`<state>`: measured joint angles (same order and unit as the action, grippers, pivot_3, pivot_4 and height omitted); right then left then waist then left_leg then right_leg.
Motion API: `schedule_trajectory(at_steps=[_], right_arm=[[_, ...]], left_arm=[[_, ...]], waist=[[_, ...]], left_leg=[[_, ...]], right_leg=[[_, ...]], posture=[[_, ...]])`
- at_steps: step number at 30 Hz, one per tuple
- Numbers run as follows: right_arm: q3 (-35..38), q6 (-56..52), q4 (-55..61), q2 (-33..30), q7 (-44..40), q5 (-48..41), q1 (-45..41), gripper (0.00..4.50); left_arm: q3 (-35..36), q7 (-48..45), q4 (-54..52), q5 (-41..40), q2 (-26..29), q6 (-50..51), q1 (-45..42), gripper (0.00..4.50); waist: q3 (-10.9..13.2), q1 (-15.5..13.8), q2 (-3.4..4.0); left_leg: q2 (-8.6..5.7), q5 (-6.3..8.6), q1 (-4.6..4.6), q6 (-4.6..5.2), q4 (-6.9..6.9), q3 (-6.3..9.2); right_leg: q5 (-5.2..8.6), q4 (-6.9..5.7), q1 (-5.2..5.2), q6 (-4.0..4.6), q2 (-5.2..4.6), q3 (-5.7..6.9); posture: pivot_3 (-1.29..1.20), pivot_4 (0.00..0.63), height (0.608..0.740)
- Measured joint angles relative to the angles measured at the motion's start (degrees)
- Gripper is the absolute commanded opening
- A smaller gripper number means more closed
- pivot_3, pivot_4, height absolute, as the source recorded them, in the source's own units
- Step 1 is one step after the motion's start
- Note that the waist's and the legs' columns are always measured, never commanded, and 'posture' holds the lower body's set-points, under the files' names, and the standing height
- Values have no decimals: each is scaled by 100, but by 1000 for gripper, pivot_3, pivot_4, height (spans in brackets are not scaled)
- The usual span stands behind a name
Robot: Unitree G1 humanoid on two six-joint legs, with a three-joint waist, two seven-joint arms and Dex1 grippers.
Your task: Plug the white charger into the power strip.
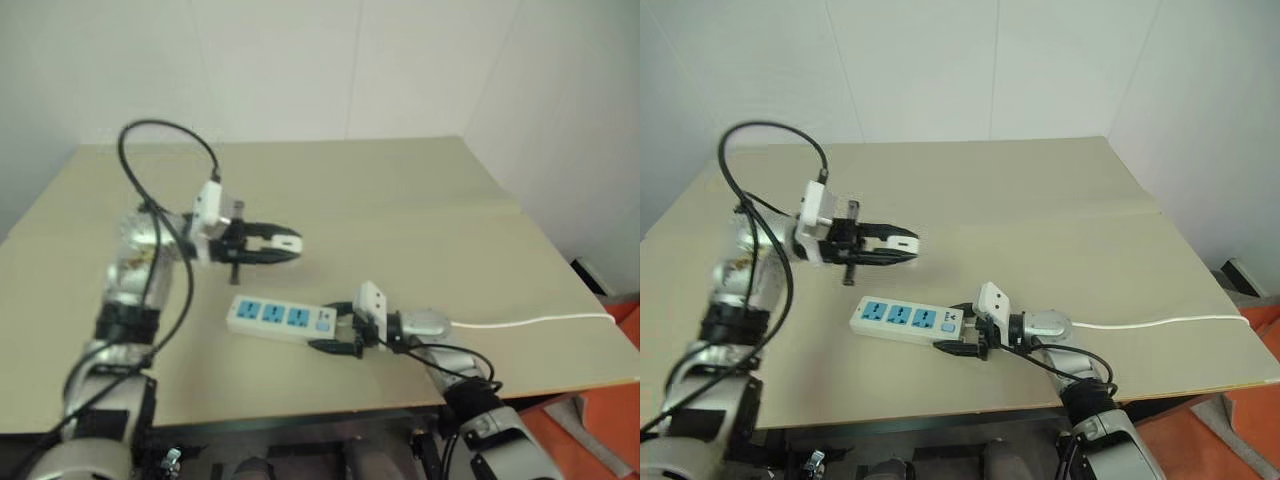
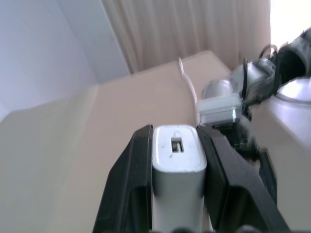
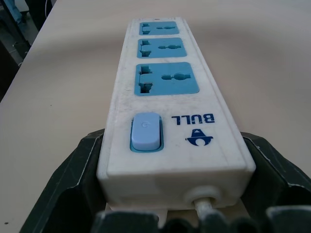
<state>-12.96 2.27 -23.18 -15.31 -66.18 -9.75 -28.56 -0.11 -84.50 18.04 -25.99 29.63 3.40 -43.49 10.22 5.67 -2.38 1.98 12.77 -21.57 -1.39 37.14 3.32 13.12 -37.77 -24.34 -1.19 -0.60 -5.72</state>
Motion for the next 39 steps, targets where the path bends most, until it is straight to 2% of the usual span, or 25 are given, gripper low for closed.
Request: schedule_trajectory(at_steps=[4, 13, 19, 28, 39], right_arm=[[-2, 14, -33, -29, -139, -1, -23, 3427], [-130, 151, 6, -117, -449, 3, 15, 3427], [-227, 824, -221, -100, -467, 175, 6, 3427], [-223, 1034, -441, 5, -500, 179, -63, 3427], [-224, 1037, -444, -5, -511, 181, -65, 3427]], left_arm=[[-83, 46, -394, -239, -268, 306, 392, 1020], [-233, -135, -634, -258, -204, 475, 652, 1020], [-231, -151, -782, -273, -153, 489, 1106, 1020], [-230, 22, -1040, -345, -117, 814, 1286, 1020], [-338, 11, -778, -16, -57, 408, 1586, 1020]], waist=[[0, -9, 0], [0, -12, 0], [-1, 0, -1], [-6, 25, -6], [-7, 21, -6]], left_leg=[[-1, 0, 2, 0, -1, 0], [-1, 0, 6, 0, -4, 1], [0, 0, 21, 0, -11, -1], [2, 0, 40, 0, -16, -2], [3, 0, 40, 0, -18, -4]], right_leg=[[6, 5, 6, -10, 0, 0], [15, 10, 9, -24, 0, 1], [15, 10, 19, -24, 1, -2], [15, 12, 32, -25, 5, -6], [15, 15, 31, -24, 6, -7]], posture=[[0, 150, 740], [0, 150, 740], [0, 150, 740], [0, 150, 740], [0, 150, 740]])
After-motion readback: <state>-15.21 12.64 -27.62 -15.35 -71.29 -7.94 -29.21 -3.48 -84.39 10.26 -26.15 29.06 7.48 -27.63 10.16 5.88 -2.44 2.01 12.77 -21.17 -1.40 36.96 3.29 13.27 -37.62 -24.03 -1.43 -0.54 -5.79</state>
